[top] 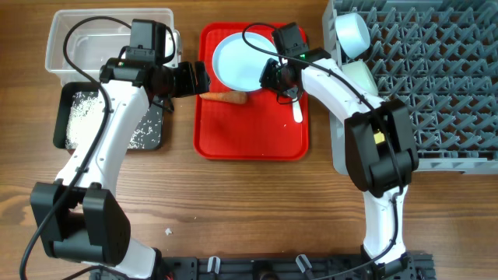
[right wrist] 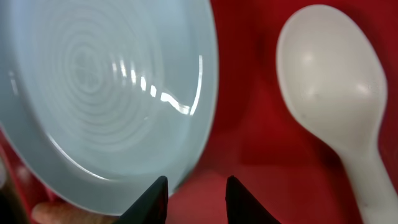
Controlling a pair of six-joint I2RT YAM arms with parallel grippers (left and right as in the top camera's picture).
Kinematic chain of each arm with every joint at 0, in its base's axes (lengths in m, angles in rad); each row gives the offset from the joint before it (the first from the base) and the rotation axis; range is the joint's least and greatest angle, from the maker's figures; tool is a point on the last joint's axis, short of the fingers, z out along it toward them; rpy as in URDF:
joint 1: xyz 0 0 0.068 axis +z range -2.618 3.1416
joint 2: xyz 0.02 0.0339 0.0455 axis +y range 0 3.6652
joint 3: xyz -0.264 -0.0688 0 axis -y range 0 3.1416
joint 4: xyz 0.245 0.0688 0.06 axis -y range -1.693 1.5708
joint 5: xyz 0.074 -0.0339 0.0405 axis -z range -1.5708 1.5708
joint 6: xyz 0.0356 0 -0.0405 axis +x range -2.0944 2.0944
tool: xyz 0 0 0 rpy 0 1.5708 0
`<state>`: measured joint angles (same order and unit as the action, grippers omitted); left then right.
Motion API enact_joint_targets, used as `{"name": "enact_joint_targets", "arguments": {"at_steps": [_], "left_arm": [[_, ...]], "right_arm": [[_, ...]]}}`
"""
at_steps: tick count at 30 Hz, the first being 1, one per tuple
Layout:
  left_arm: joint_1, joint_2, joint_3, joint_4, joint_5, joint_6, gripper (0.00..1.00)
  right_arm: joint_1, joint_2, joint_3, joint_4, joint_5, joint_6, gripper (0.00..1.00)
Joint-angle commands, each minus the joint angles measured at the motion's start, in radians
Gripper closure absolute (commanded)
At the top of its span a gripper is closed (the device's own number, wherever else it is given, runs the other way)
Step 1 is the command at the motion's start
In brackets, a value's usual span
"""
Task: Sort waste into correct bins and load items into the dishwasher rack
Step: 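Reach the right gripper to the pale blue plate and grasp its rim, then lift the plate and stand it upright in the grey rack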
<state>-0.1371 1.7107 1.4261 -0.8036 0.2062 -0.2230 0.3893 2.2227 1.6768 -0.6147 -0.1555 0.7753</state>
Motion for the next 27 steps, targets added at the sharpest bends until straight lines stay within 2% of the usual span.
{"name": "enact_joint_targets", "arguments": {"at_steps": [1, 6, 9, 10, 20, 27], "left_arm": [[0.005, 0.002, -0.001, 0.003, -0.003, 0.002, 0.00], [0.005, 0.002, -0.001, 0.003, -0.003, 0.002, 0.00], [0.005, 0.002, -0.001, 0.003, -0.003, 0.002, 0.00], [0.005, 0.002, -0.001, 0.003, -0.003, 0.002, 0.00], [0.005, 0.002, -0.001, 0.003, -0.003, 0.002, 0.00], [0.005, 0.002, -0.001, 0.003, -0.003, 0.002, 0.00]], "right_arm": [[0.001, 0.042, 0.010, -0.006, 0.063, 0.017, 0.68], [0.000, 0.072, 0.010, 0.020, 0.063, 0.018, 0.69], [0.000, 0.076, 0.010, 0.024, 0.064, 0.036, 0.91], [0.000, 0.076, 0.010, 0.024, 0.068, 0.037, 0.95], [-0.013, 0.066, 0.012, 0.037, 0.071, 0.035, 0.96], [-0.057, -0.091, 0.044, 0.061, 0.071, -0.129, 0.96]]}}
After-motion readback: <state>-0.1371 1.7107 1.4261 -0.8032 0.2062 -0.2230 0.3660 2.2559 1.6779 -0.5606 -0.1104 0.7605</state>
